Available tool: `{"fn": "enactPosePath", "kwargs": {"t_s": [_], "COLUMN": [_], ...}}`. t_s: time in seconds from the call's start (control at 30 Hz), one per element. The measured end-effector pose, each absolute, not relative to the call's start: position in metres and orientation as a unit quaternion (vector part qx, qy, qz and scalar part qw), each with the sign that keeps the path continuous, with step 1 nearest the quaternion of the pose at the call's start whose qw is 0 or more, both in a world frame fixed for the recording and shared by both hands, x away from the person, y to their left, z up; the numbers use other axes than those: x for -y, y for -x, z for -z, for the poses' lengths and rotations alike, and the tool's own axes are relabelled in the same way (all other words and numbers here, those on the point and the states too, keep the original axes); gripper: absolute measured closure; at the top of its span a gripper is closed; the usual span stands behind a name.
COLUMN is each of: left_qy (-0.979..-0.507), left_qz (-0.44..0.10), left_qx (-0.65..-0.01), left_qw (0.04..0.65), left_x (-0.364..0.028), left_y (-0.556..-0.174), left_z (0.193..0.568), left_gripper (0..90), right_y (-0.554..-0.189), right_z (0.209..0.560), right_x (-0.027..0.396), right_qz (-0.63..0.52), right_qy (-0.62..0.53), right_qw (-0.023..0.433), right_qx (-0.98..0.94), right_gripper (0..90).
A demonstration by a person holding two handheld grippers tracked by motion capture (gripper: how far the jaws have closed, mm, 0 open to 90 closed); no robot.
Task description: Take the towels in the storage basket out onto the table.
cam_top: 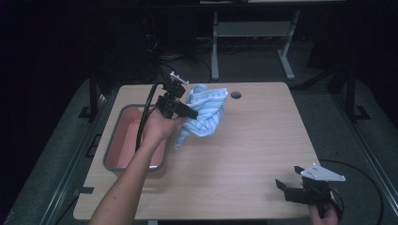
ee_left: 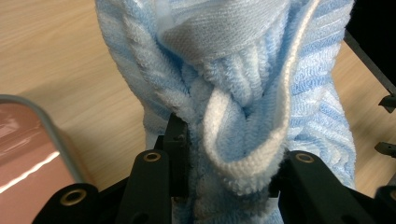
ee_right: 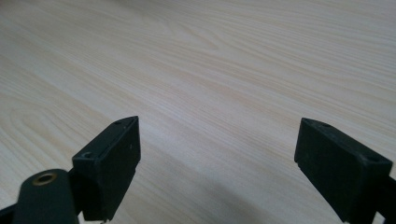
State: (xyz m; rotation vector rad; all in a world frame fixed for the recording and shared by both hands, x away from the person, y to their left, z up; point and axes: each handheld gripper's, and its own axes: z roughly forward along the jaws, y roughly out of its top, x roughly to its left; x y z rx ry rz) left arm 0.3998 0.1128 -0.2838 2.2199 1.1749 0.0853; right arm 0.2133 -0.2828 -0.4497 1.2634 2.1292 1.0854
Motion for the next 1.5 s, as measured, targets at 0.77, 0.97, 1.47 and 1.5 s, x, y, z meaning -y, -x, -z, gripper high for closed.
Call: {"fn": "enactPosePath", "kwargs": {"t_s": [0.77, 0.97, 1.47, 1.5], "left_qy": [-0.852, -0.856, -0.859, -0.859], "left_qz": [-0.003, 0.005, 0.024, 0.024], "left_qx": [-0.435, -0.434, -0.435, -0.436], "left_qw": [0.289, 0.279, 0.269, 0.269], "left_x": [-0.072, -0.059, -0.04, -0.039], "left_y": [-0.419, -0.421, -0.428, -0.428], "left_z": [0.322, 0.336, 0.363, 0.364], "left_gripper": [64.3, 64.2, 63.9, 63.9], "right_y": [-0.214, -0.214, -0.214, -0.214], "right_z": [0.449, 0.448, 0.447, 0.447], "right_x": [0.285, 0.285, 0.285, 0.285], "right_qz": [-0.397, -0.399, -0.4, -0.4], "right_qy": [-0.454, -0.452, -0.454, -0.452], "right_qw": [0.215, 0.216, 0.215, 0.215], "right_qx": [-0.768, -0.768, -0.767, -0.768], "right_gripper": [13.8, 13.8, 13.8, 13.8]}}
